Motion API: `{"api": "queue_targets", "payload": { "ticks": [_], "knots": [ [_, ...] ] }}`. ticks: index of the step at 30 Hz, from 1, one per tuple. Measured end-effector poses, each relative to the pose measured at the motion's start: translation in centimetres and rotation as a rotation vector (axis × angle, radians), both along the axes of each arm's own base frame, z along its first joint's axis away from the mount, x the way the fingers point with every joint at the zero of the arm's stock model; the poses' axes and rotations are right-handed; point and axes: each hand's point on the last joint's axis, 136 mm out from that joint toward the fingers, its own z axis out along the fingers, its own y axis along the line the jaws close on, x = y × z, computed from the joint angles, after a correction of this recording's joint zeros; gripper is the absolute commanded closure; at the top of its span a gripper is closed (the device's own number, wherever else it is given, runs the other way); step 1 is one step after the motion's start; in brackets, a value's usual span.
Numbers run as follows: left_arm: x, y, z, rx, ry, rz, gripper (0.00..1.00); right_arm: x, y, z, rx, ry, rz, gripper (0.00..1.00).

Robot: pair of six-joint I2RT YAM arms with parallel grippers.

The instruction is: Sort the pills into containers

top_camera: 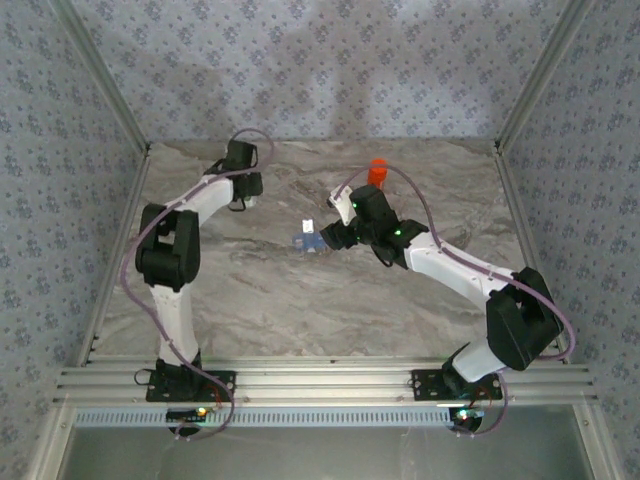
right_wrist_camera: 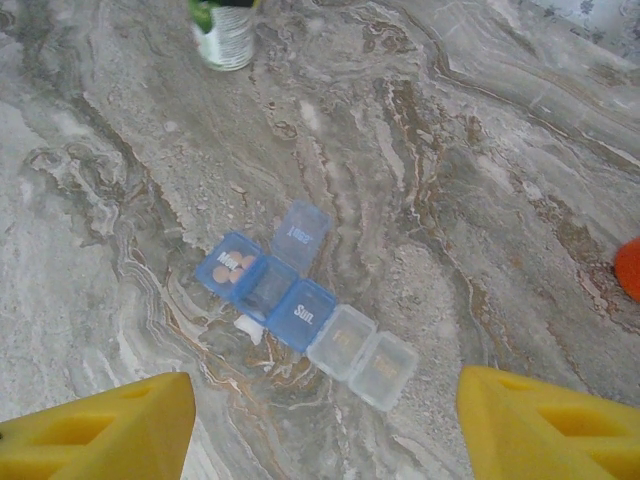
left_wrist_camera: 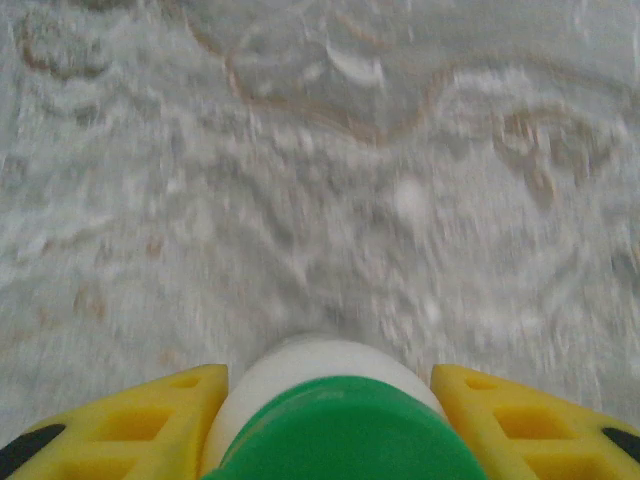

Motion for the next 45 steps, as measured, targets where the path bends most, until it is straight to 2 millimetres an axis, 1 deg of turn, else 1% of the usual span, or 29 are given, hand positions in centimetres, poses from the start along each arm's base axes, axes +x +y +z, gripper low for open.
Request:
{"api": "queue_targets", "payload": {
  "ticks": [1, 2, 4, 6, 8, 9, 10, 12, 13, 14, 16, 17, 18, 19, 21, 23, 25, 27, 29, 32, 33, 34, 35, 37, 38, 42, 43, 45],
  "knots": [
    [-0.9, -0.5, 0.5, 0.001, -0.019, -0.020, 0.60, 0.1, -0.2, 0.0, -0.005, -0.002, -0.012, 0.29],
    [-2.2, -0.9, 0.9, 0.003, -0.020, -0.039, 0.60, 0.1, -0.4, 0.1, -0.009, -0.004, -0.023, 0.29],
    [-4.9, -1.9, 2.5, -0.013, -0.054, -0.083, 0.60, 0.3, -0.9, 0.5, -0.009, -0.013, -0.045, 0.29],
    [-7.1, -2.9, 4.9, -0.048, -0.109, -0.125, 0.60, 0.6, -1.5, 1.3, 0.001, -0.029, -0.079, 0.29],
    [-8.2, -4.0, 7.2, -0.091, -0.182, -0.148, 0.60, 0.8, -2.2, 2.1, 0.017, -0.043, -0.110, 0.29],
    [-8.7, -4.3, 7.9, -0.109, -0.209, -0.149, 0.60, 0.8, -2.6, 2.7, 0.029, -0.049, -0.131, 0.29],
    [-9.7, -4.8, 8.6, -0.126, -0.229, -0.161, 0.60, 0.8, -2.9, 3.3, 0.040, -0.059, -0.146, 0.29],
    [-11.2, -6.1, 9.3, -0.156, -0.250, -0.185, 0.60, 0.8, -3.5, 4.5, 0.063, -0.079, -0.176, 0.29],
    [-12.0, -7.2, 9.4, -0.170, -0.257, -0.198, 0.60, 0.8, -3.8, 5.1, 0.073, -0.090, -0.190, 0.28],
    [-12.7, -8.2, 9.2, -0.179, -0.254, -0.216, 0.60, 0.7, -4.1, 5.5, 0.080, -0.099, -0.202, 0.28],
    [-14.5, -11.0, 8.6, -0.180, -0.240, -0.264, 0.60, 0.4, -5.1, 5.7, 0.080, -0.109, -0.231, 0.28],
    [-15.7, -12.7, 8.2, -0.178, -0.227, -0.300, 0.60, 0.1, -5.9, 5.6, 0.071, -0.110, -0.252, 0.28],
    [-16.6, -14.0, 7.8, -0.176, -0.217, -0.327, 0.60, 0.0, -6.5, 5.5, 0.063, -0.111, -0.268, 0.28],
    [-17.8, -15.6, 7.4, -0.177, -0.206, -0.365, 0.60, -0.3, -7.5, 5.3, 0.053, -0.110, -0.295, 0.28],
    [-19.1, -17.4, 6.5, -0.177, -0.181, -0.398, 0.61, -0.4, -8.9, 5.1, 0.047, -0.109, -0.331, 0.28],
    [-19.7, -18.2, 5.3, -0.175, -0.154, -0.400, 0.61, -0.7, -10.2, 4.8, 0.052, -0.107, -0.367, 0.27],
    [-20.3, -18.8, 4.0, -0.166, -0.127, -0.402, 0.60, -1.1, -11.0, 4.6, 0.062, -0.104, -0.391, 0.28],
    [-20.8, -19.5, 2.9, -0.149, -0.108, -0.398, 0.60, -1.5, -11.4, 4.3, 0.072, -0.098, -0.402, 0.27],
    [-21.8, -20.9, 1.5, -0.126, -0.085, -0.415, 0.60, -1.9, -11.6, 4.0, 0.084, -0.090, -0.411, 0.27],
    [-23.1, -22.0, -0.2, -0.102, -0.059, -0.435, 0.60, -2.3, -11.9, 3.4, 0.090, -0.079, -0.420, 0.27],
    [-23.2, -22.1, -0.4, -0.097, -0.057, -0.436, 0.59, -2.4, -11.9, 3.2, 0.091, -0.074, -0.422, 0.27],
    [-23.3, -22.2, -0.6, -0.093, -0.058, -0.434, 0.56, -2.5, -12.0, 3.0, 0.090, -0.069, -0.424, 0.27],
    [-23.2, -22.1, -0.7, -0.091, -0.059, -0.427, 0.50, -2.5, -12.0, 2.8, 0.092, -0.064, -0.427, 0.27],
    [-23.0, -22.0, -0.6, -0.089, -0.067, -0.416, 0.26, -2.6, -12.0, 2.5, 0.093, -0.056, -0.429, 0.27],
    [-22.9, -21.9, -0.5, -0.092, -0.071, -0.406, 0.21, -2.7, -12.0, 2.4, 0.095, -0.053, -0.430, 0.27],
    [-22.6, -21.8, -0.4, -0.100, -0.079, -0.386, 0.11, -2.8, -11.9, 2.0, 0.103, -0.037, -0.433, 0.27],
    [-22.6, -21.7, -0.3, -0.101, -0.082, -0.384, 0.09, -2.8, -11.9, 1.9, 0.103, -0.035, -0.435, 0.27],
    [-22.4, -21.5, 0.4, -0.112, -0.092, -0.376, 0.05, -2.8, -11.9, 1.8, 0.103, -0.030, -0.436, 0.27]
  ]
}}
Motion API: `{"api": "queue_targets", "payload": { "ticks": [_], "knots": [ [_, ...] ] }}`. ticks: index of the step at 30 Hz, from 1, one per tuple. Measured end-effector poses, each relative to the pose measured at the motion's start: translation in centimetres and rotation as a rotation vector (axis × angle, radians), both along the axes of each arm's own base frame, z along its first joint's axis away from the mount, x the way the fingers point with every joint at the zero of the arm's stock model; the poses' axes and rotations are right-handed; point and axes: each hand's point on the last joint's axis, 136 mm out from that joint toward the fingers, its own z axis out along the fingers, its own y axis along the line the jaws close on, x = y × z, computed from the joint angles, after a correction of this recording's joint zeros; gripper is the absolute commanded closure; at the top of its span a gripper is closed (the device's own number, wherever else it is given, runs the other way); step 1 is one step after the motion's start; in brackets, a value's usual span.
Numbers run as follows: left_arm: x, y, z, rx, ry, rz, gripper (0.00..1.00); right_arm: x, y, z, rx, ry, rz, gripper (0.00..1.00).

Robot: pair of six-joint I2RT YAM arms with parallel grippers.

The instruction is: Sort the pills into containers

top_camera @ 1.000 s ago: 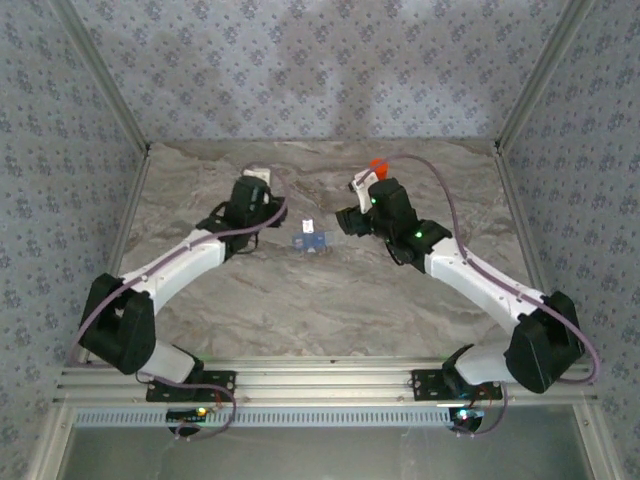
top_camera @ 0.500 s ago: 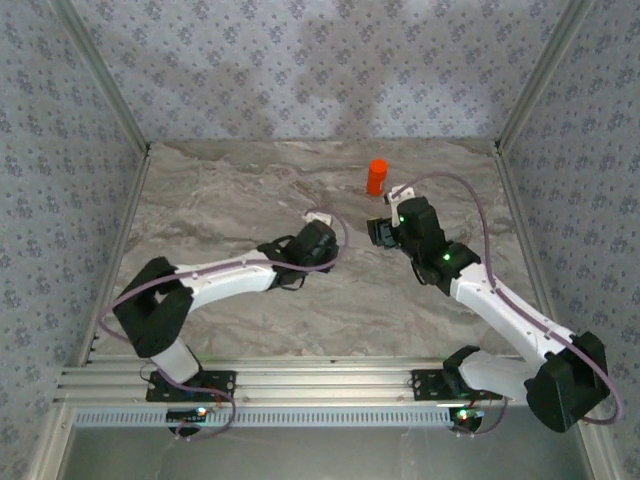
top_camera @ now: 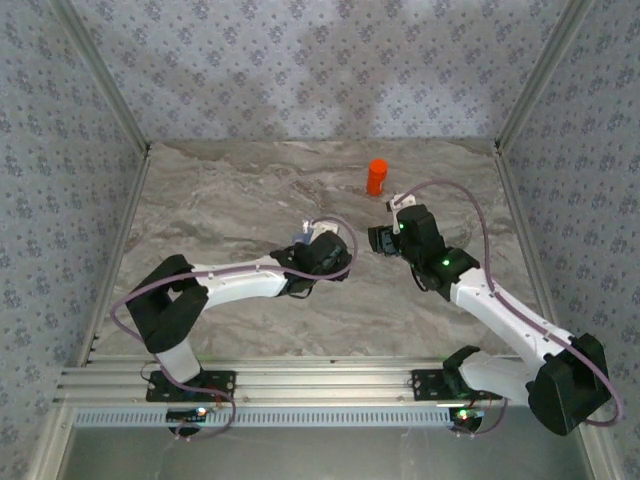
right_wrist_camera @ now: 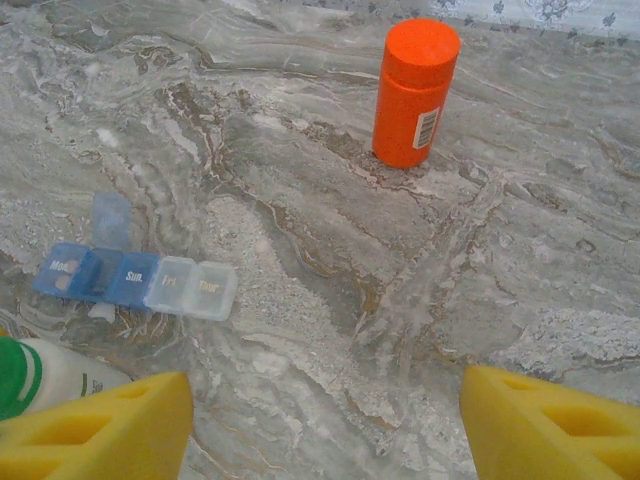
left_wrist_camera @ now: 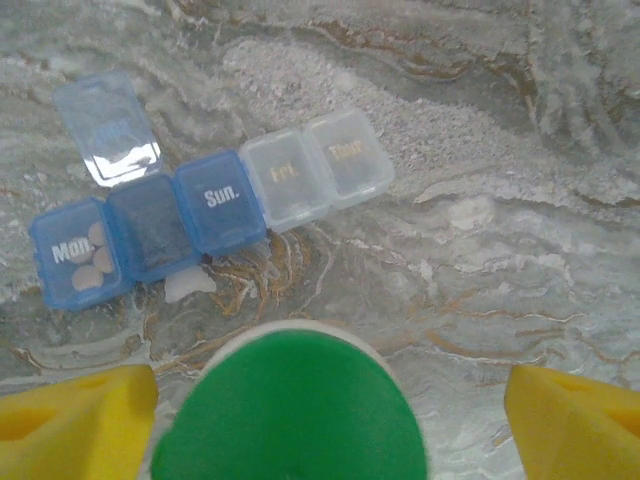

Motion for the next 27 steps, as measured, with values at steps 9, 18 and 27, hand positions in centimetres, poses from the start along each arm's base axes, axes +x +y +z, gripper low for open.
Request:
{"api": "queue_targets", "payload": {
  "ticks": [9, 18, 27],
  "knots": [
    [1.7, 9.7, 12.4, -0.278, -0.201, 0.156, 0.02, -1.1, 2.2, -1.0, -0.017, 0.053, 0.055, 0.28],
    [-0.4, 20.0, 12.5, -0.309, -0.327, 0.355, 0.02, -2.5, 10.2, -2.2, 0.037, 0.098, 0.163, 0.25],
    [-0.6, 20.5, 10.5, -0.292, -0.295, 0.367, 0.02, -2.1, 15.4, -4.7, 0.044, 0.149, 0.190, 0.24]
  ]
}}
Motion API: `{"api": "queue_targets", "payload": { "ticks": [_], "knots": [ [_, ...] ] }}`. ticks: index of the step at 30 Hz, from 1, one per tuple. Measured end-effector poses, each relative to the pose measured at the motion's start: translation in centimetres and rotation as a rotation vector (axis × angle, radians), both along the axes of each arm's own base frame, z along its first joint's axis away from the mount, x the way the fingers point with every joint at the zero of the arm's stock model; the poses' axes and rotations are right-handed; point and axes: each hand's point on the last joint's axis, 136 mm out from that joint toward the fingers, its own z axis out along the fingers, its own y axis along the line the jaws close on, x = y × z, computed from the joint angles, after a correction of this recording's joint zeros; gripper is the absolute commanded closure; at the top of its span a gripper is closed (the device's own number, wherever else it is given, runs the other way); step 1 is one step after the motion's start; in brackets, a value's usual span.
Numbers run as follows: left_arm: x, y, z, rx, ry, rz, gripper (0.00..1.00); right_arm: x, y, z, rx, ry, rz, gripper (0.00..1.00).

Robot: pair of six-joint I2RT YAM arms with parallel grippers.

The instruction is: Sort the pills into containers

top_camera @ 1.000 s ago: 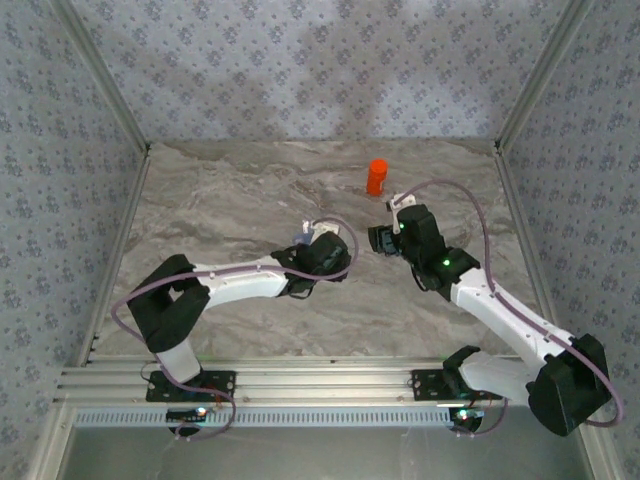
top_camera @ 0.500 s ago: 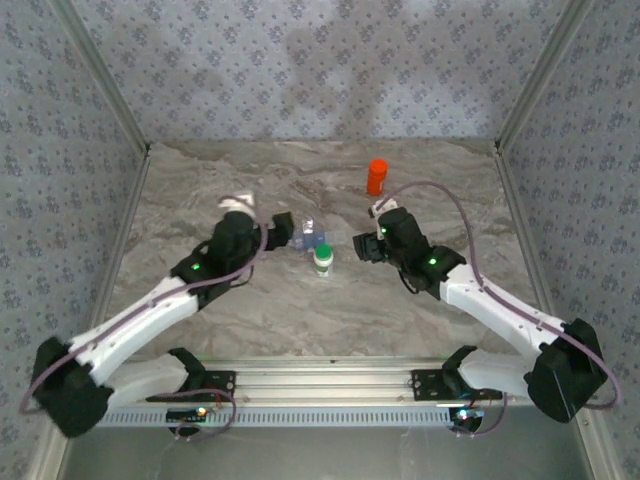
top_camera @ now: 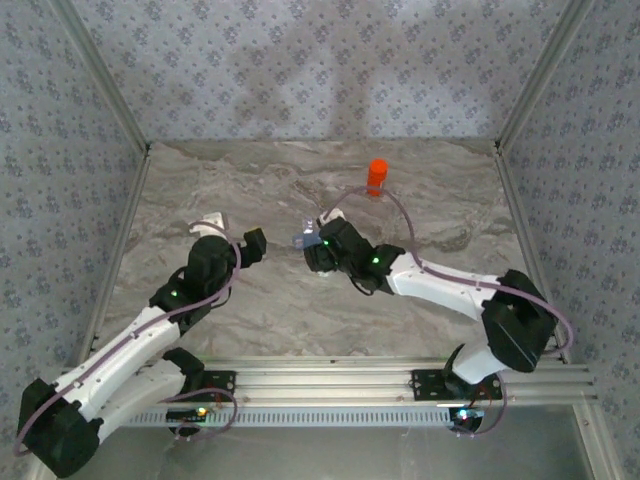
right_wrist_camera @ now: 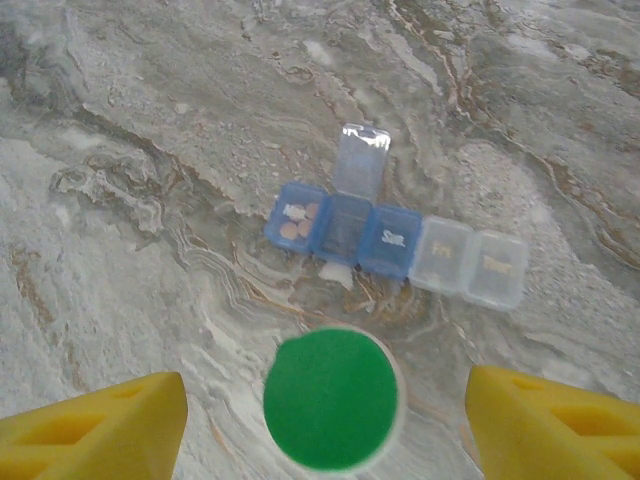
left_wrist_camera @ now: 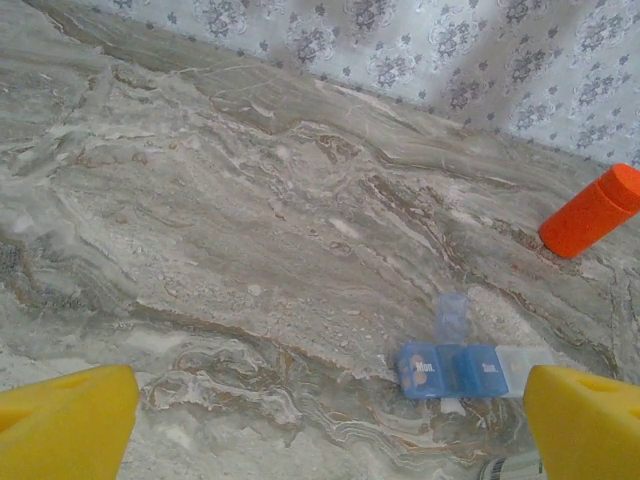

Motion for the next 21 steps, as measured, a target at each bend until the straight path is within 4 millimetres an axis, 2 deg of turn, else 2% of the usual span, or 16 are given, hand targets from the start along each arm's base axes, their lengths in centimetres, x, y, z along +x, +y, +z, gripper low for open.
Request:
{"api": "queue_targets", "payload": {
  "ticks": [5, 9, 14, 15, 19, 21],
  "knots": [
    [0.3, -0.1, -0.8, 0.009, 0.026, -0.014, 0.02, 0.5, 0.7, -1.2, -0.018, 0.027, -0.012, 0.23],
    [0.4, -0.1, -0.7, 0.008, 0.024, -0.022, 0.02, 0.4, 0.5, -3.0, -0.068, 0.062, -0.019, 0.24],
    [0.6, 0.0, -0.5, 0.008, 0.016, -0.024, 0.02, 0.0, 0.6, -5.8, -0.110, 0.133, -0.005, 0.29],
    [0.6, 0.1, -0.5, 0.010, 0.015, -0.021, 0.02, -0.1, 0.6, -6.2, -0.113, 0.145, 0.000, 0.31],
    [0.7, 0.3, -0.7, 0.010, 0.013, -0.015, 0.02, -0.1, 0.7, -6.7, -0.102, 0.173, 0.017, 0.49],
    [0.7, 0.3, -1.0, 0.016, 0.018, -0.016, 0.02, 0.1, 0.7, -6.5, -0.094, 0.177, 0.026, 0.50]
  ]
}}
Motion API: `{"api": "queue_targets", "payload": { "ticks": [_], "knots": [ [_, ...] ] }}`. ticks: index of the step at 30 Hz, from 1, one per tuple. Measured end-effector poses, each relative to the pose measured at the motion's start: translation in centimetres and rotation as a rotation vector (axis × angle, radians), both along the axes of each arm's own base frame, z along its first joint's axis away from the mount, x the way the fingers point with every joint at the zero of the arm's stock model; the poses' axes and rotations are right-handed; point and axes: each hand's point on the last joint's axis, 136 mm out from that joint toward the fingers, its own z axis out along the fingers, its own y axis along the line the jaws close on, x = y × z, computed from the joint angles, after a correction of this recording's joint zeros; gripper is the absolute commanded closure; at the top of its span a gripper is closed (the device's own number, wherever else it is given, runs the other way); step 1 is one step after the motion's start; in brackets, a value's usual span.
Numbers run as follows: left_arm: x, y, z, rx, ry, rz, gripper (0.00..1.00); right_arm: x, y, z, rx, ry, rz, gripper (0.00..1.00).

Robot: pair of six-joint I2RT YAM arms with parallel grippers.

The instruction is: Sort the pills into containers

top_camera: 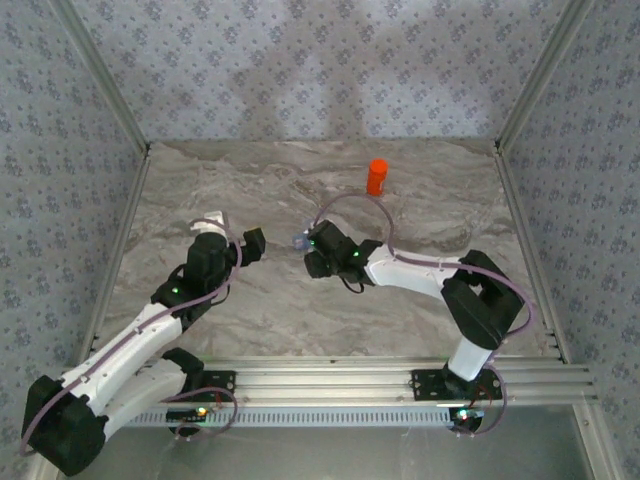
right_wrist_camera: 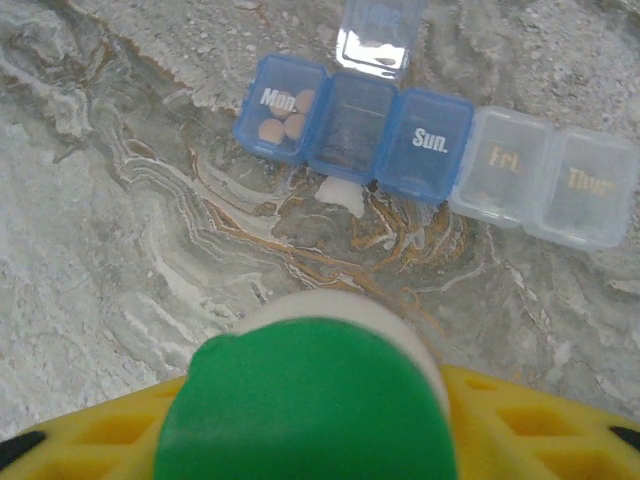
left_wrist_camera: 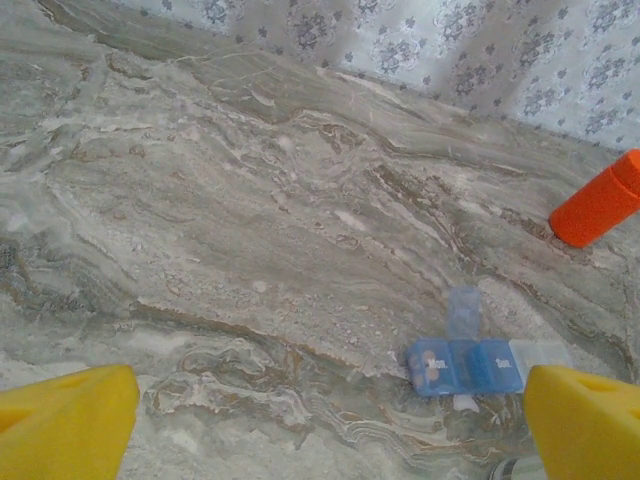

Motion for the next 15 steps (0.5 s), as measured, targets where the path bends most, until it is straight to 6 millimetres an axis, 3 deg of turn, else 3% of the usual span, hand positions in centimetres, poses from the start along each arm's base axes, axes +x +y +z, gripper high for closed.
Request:
{"api": "queue_targets", "payload": {
  "ticks": [3, 5, 10, 12, 15],
  "knots": [
    [0.1, -0.1, 0.0, 0.002, -0.003, -0.002, 0.02, 0.4, -0.1, 0.0, 0.010, 0.007, 0.037, 0.51],
    [0.3, -0.1, -0.2, 0.008, -0.003, -0.004, 0.02, 0.7, -0.2, 0.0, 0.006, 0.007, 0.092, 0.59],
    [0.7, -0.5, -1.2, 0.011, 0.031, -0.023, 0.02, 2.1, -1.8, 0.4, 0.035, 0.012, 0.232, 0.59],
    [1.0, -1.2, -1.4, 0.007, 0.036, -0.055, 0.02, 2.7, -3.0, 1.2, 0.066, 0.011, 0.286, 0.60],
    [1.7, -2.8, -1.7, 0.003, 0.034, -0.127, 0.01, 3.1, -4.6, 3.8, 0.095, -0.030, 0.422, 0.59]
  ]
}}
